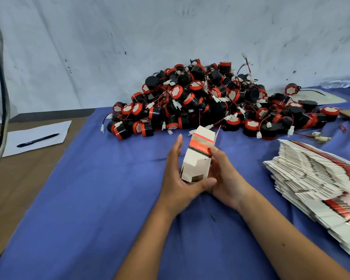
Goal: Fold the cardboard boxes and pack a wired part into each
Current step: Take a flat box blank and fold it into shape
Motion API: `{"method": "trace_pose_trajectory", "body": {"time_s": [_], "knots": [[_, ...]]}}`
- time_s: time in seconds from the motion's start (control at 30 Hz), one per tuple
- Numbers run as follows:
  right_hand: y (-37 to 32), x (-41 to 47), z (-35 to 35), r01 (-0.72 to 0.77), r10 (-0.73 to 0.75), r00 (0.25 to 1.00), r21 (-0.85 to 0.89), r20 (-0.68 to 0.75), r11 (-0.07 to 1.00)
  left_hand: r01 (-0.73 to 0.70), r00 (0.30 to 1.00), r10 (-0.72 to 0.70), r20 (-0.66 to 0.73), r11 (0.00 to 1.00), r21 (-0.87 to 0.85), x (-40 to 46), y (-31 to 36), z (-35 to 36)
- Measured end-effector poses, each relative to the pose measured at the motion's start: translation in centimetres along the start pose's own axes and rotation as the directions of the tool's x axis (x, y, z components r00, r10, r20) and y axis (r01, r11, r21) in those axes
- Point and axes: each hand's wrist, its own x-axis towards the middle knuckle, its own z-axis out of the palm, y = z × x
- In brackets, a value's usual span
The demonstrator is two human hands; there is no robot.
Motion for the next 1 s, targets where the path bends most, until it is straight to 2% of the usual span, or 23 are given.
{"method": "trace_pose_trajectory", "body": {"time_s": [0.13,0.23,0.3,0.33,0.37,0.4,0.43,0.5,0.57,0.63,0.73,0.87,0.93,1.0], "knots": [[-0.1,0.3,0.2,-0.04,0.036,0.996,-0.041,-0.084,0.998,-0.091,0.989,0.098,-0.108,0.994,0.068,0.0,0.0,-0.3],[0.2,0.3,0.6,-0.023,0.014,0.994,-0.092,-0.108,0.996,-0.106,0.971,0.112,-0.213,0.994,0.035,0.1,0.2,-0.3],[0.8,0.5,0.7,0.083,-0.106,0.978,-0.13,-0.18,0.988,-0.1,0.949,0.099,-0.298,0.995,0.012,0.3,0.2,-0.6],[1.0,0.4,0.6,0.159,-0.216,0.945,-0.234,-0.245,0.959,-0.101,0.939,0.111,-0.326,0.994,0.047,0.4,0.1,-0.9],[1.2,0.4,0.5,0.227,-0.358,0.891,-0.408,-0.28,0.884,-0.109,0.931,0.144,-0.337,0.987,0.121,0.5,0.1,-1.2],[1.3,0.3,0.3,0.276,-0.492,0.836,-0.589,-0.243,0.759,-0.118,0.925,0.186,-0.331,0.969,0.215,0.5,0.0,-1.5],[1.3,0.2,0.0,0.314,-0.581,0.801,-0.722,-0.148,0.616,-0.127,0.925,0.222,-0.309,0.945,0.3,0.6,-0.1,-1.9],[1.3,0.3,-0.6,0.355,-0.607,0.793,-0.846,0.046,0.399,-0.133,0.942,0.24,-0.233,0.907,0.399,0.8,-0.4,-2.7],[1.3,0.2,-0.4,0.363,-0.541,0.829,-0.871,0.14,0.331,-0.138,0.96,0.229,-0.162,0.889,0.436,0.8,-0.5,-3.3],[1.3,0.2,-0.3,0.382,-0.46,0.866,-0.85,0.193,0.362,-0.154,0.967,0.227,-0.115,0.881,0.447,0.8,-0.5,-3.8],[1.2,0.0,-0.3,0.354,-0.374,0.911,-0.796,0.174,0.491,-0.157,0.977,0.203,-0.057,0.881,0.447,0.9,-0.1,-4.4],[1.1,0.1,-0.4,0.298,-0.359,0.926,-0.809,0.117,0.506,-0.179,0.983,0.18,0.041,0.878,0.444,0.8,0.4,-4.3],[1.2,0.2,-0.3,0.312,-0.37,0.922,-0.782,0.113,0.539,-0.177,0.983,0.175,0.047,0.878,0.445,0.6,0.5,-4.0],[1.3,0.3,-0.5,0.304,-0.388,0.919,-0.749,0.068,0.589,-0.112,0.993,0.114,0.016,0.919,0.379,0.6,0.3,-4.2]]}}
